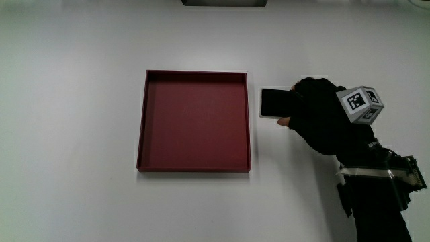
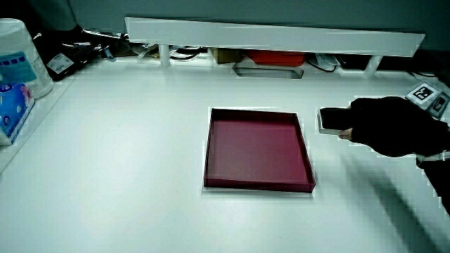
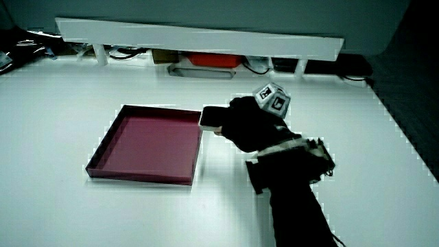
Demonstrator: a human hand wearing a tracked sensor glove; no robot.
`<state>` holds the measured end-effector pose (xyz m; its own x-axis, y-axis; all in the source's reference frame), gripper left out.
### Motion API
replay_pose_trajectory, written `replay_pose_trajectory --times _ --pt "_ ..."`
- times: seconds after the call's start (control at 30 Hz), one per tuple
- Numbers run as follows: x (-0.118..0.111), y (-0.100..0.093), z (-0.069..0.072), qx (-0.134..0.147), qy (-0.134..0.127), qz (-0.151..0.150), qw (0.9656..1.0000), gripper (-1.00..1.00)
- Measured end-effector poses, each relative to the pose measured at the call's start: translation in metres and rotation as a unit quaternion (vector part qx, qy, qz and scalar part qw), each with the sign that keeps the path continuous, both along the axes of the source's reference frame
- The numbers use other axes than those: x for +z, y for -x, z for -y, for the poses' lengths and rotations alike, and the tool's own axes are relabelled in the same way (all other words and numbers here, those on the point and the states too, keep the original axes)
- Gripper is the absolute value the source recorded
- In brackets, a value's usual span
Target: Place eraser
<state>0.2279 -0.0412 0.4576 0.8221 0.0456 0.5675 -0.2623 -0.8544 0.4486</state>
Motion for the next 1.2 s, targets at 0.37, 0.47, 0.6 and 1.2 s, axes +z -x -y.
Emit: replay_pose_trajectory --times 0.37,0.47,0.6,1.2 --pt "0.059 -0.028 -0.001 0.050 0.061 -0.010 0.9969 0.00" --pt "0.074 -0.028 -0.003 0.051 0.080 -0.017 0.9954 0.00" --pt "0.086 -0.028 -0.005 0.052 0.101 -0.018 0.9934 0.00" --pt "0.093 -0.032 -0.010 0.044 0.118 -0.026 0.9917 -0.56"
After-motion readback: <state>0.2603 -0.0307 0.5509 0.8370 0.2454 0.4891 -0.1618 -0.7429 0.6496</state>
